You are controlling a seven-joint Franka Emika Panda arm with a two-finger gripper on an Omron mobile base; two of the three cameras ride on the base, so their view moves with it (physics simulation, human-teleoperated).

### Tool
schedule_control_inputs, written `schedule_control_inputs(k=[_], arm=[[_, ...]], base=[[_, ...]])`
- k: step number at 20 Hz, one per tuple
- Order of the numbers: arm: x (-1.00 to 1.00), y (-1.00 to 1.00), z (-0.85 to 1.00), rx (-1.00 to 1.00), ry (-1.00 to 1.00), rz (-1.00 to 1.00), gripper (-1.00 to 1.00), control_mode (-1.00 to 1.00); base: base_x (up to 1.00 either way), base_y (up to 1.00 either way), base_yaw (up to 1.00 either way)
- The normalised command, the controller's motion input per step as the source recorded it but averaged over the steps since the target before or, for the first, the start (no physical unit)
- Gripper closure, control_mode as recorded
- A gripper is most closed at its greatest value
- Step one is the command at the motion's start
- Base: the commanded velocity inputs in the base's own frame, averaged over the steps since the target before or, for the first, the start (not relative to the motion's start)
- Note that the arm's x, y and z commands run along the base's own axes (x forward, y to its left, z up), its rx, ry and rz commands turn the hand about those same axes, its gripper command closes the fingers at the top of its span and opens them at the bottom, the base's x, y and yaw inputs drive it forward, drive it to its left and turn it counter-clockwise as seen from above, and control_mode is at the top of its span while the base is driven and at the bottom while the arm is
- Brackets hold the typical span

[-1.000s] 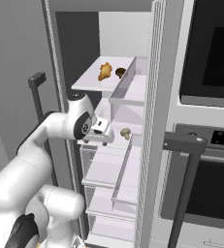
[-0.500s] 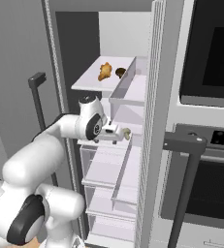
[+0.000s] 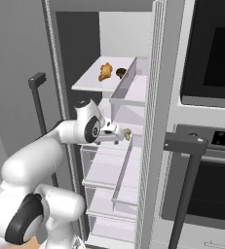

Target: Place one mushroom and one chicken drumstick in each tupperware on the nearby counter, to pack two identical lunches.

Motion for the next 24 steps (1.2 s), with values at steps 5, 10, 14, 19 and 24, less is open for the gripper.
schedule_control_inputs(k=[5, 10, 14, 19, 24], arm=[[0.25, -0.14, 0.00, -0.04, 0.00, 0.00, -1.00, -1.00], [0.26, -0.28, 0.00, -0.01, 0.00, 0.00, -1.00, -1.00], [0.30, -0.25, -0.04, 0.00, 0.00, 0.00, -1.00, -1.00], [0.37, -0.06, -0.16, -0.01, 0.00, 0.00, -1.00, -1.00], [0.46, 0.00, -0.13, 0.00, 0.00, 0.00, -1.00, -1.00]], base=[[0.00, 0.00, 0.00], [0.00, 0.00, 0.00], [0.00, 0.00, 0.00], [0.00, 0.00, 0.00], [0.00, 0.00, 0.00]])
